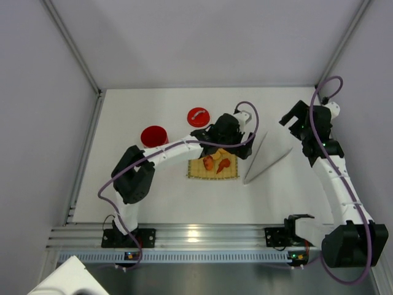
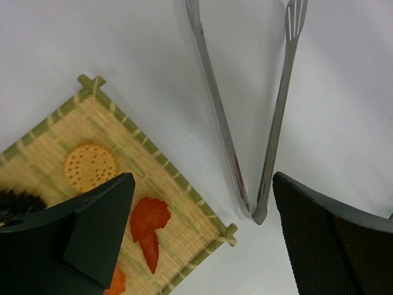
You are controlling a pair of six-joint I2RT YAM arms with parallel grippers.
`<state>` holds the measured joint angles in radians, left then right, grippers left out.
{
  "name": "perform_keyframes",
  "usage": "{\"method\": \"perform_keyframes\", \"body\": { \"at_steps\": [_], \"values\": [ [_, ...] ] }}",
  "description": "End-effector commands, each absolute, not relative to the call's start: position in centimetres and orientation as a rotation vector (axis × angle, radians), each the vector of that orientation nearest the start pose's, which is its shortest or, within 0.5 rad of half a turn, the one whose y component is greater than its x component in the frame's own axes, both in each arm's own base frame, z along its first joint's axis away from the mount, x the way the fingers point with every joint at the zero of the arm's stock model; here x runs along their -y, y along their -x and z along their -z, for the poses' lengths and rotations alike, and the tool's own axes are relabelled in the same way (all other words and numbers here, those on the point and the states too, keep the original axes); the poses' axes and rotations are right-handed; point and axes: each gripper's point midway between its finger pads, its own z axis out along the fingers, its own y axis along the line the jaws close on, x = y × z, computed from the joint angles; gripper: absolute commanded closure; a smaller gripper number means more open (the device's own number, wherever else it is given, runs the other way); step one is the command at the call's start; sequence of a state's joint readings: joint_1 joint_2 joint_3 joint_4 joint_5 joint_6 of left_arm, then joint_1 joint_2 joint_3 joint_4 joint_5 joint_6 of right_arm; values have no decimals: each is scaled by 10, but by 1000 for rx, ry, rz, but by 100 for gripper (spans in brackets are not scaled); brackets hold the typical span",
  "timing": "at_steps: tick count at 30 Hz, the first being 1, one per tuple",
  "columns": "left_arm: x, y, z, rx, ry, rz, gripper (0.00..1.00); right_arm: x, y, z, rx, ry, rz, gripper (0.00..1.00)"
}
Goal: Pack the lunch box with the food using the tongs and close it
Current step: Pick up the clamp at the center of the board.
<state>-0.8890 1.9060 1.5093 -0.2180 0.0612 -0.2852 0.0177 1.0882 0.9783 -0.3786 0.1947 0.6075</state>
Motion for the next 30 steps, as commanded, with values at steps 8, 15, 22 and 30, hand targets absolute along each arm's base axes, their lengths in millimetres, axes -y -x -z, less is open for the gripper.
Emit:
{"method": "perform_keyframes", "body": {
  "at_steps": [8, 15, 22, 30],
  "values": [
    [513, -300, -146, -1987, -899, 831, 1, 13, -345, -264, -1853, -742, -155, 0],
    [528, -303, -102, -2023, -924, 737, 1, 16, -341, -269, -1844, -739, -143, 1],
    [536, -309, -77, -2024, -921, 633, 1, 18, -339, -272, -1840, -734, -127, 1],
    [537, -312, -50, -2042, -897, 570, 1, 18, -337, -271, -1840, -730, -128, 0]
  ]
}}
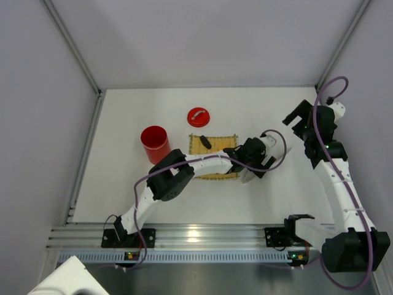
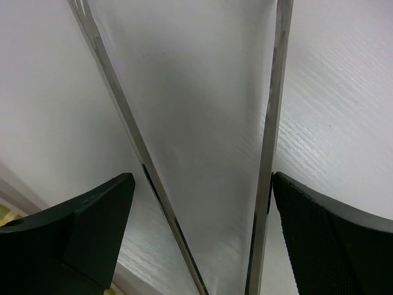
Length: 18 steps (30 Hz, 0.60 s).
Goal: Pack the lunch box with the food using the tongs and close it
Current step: Pick up the clamp at the center of the board.
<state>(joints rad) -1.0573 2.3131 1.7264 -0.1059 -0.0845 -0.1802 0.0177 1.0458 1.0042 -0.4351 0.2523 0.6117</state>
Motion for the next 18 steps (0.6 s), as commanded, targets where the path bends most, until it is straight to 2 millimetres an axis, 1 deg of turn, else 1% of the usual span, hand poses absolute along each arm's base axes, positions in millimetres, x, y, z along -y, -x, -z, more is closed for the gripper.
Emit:
{"method": "perform_keyframes", "body": {
  "at_steps": [1, 6, 10, 15, 18],
  "values": [
    [539, -310, -47, -2040, -903, 567, 1, 18, -337, -270, -1841, -730, -127, 0],
    [541, -303, -39, -2037, -917, 536, 1, 19, -336, -268, -1841, -732, -121, 0],
    [535, -301, -30, -2066, -887, 508, 1, 18, -335, -264, -1848, -731, -124, 1],
    [530, -296, -13, -2102, -881, 503, 8, 18, -335, -263, -1844, -731, -128, 0],
    [530, -295, -9, -2102, -880, 483, 10, 18, -335, -263, -1843, -731, -128, 0]
  ]
}}
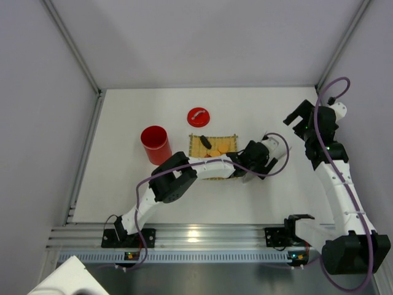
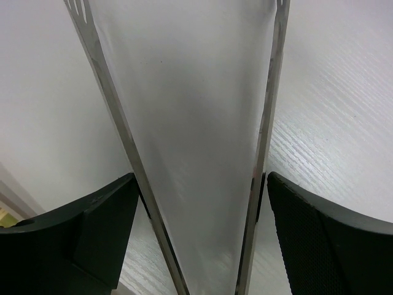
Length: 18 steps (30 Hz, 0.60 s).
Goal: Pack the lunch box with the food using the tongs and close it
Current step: Pick up the clamp at the center of the board.
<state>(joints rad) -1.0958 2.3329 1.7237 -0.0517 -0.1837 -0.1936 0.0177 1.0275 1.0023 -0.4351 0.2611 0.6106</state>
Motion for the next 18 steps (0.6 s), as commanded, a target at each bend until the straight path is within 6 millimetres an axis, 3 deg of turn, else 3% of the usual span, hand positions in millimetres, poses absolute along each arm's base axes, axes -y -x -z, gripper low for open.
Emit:
{"method": "perform_keyframes", "body": {
  "at_steps": [1, 5, 10, 13, 18],
  "values": [
    [529, -295, -8, -2103, -877, 473, 11, 18, -335, -262, -1844, -733, -127, 1],
    [526, -295, 0, -2116, -870, 440, 16, 18, -334, -261, -1846, -732, -128, 1],
    [520, -295, 1, -2122, -869, 413, 31, 18, -333, -261, -1843, -731, -129, 1],
    [520, -299, -15, -2093, -866, 404, 40, 18, -333, -263, -1838, -732, -132, 1],
    [522, -306, -54, -2034, -850, 402, 44, 18, -333, -266, -1831, -732, -128, 0]
  ]
}}
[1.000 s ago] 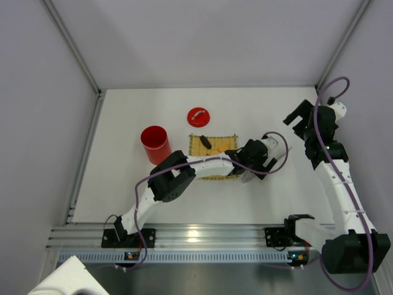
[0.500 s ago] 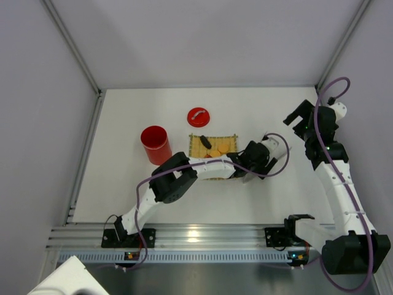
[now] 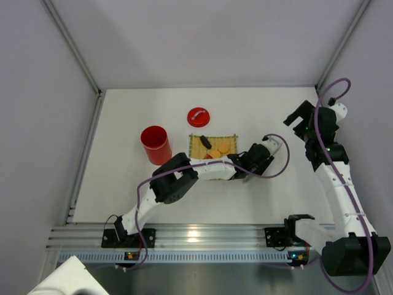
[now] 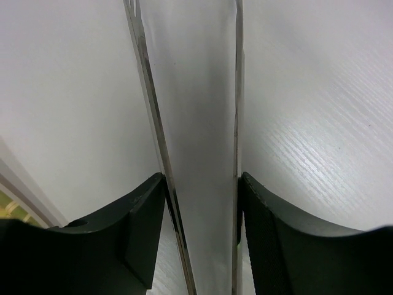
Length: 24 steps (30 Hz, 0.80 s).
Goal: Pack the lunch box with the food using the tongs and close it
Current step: Pick up the clamp at the center of the board.
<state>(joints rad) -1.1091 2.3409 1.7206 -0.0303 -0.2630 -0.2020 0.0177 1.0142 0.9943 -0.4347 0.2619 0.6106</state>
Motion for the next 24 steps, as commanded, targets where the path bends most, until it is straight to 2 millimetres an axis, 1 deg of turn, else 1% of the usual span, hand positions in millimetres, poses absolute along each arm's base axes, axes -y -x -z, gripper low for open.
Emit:
{"method": "perform_keyframes", "body": {
  "at_steps": [1, 2, 4, 7, 10, 11, 16, 18, 19, 20, 21, 22, 24],
  "values": [
    [522, -306, -60, -2027, -848, 404, 45, 19, -332, -268, -1826, -731, -126, 1],
    [522, -308, -71, -2012, -837, 411, 45, 21, -332, -268, -1821, -736, -115, 0],
    [521, -308, -80, -2002, -831, 412, 46, 22, -331, -272, -1813, -733, -106, 1],
    [520, -308, -103, -1978, -817, 423, 46, 25, -330, -275, -1804, -734, -96, 1],
    [516, -309, -114, -1968, -810, 418, 46, 25, -329, -277, -1799, -736, -92, 1],
    [516, -308, -124, -1955, -803, 427, 46, 26, -329, -277, -1798, -737, -87, 1],
    [511, -308, -149, -1929, -786, 427, 45, 28, -329, -278, -1795, -739, -81, 1],
    [508, -308, -153, -1930, -785, 419, 45, 28, -329, -278, -1792, -741, -78, 1],
    [506, -308, -160, -1923, -776, 419, 45, 28, -329, -279, -1791, -740, -79, 0],
    [504, -308, -163, -1922, -775, 415, 45, 28, -329, -279, -1792, -740, -78, 0],
    [502, -307, -165, -1925, -775, 409, 45, 28, -329, -279, -1791, -738, -77, 1],
    [498, -308, -175, -1916, -761, 407, 45, 29, -329, -279, -1791, -742, -75, 0],
    [492, -306, -180, -1918, -756, 391, 45, 29, -329, -280, -1789, -740, -76, 1]
  ]
}}
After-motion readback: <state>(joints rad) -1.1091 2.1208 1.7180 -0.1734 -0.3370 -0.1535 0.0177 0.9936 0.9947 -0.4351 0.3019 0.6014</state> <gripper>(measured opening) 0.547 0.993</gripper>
